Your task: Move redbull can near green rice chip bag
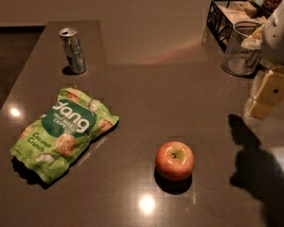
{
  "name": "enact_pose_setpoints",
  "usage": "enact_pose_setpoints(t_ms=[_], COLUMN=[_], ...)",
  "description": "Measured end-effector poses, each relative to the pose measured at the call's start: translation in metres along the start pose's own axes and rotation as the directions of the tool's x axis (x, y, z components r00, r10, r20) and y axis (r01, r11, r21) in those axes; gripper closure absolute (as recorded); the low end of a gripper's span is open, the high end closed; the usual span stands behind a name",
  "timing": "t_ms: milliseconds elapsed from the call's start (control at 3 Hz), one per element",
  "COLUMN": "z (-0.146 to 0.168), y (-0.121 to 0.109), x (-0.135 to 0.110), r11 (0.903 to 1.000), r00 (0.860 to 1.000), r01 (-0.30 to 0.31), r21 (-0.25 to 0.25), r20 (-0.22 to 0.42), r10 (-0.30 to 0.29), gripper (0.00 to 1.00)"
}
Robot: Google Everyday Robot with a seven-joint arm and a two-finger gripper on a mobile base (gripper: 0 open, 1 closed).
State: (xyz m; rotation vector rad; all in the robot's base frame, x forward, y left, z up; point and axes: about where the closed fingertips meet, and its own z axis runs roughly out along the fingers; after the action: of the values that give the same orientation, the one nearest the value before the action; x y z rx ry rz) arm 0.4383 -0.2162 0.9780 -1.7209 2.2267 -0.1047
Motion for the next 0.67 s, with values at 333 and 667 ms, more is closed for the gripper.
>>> enact_pose_setpoints(t_ms=[333,667], z=[0.002,0.009], y=[-0.003,-0.015], x=[-0.004,-0.017], r11=[1.0,0.9999], r00=[1.0,0.999], r01=[-0.003,-0.011], r21=[0.0,-0.001], r20=[0.008,0.033], r10=[0.003,0.011], gripper=[0.0,0.0])
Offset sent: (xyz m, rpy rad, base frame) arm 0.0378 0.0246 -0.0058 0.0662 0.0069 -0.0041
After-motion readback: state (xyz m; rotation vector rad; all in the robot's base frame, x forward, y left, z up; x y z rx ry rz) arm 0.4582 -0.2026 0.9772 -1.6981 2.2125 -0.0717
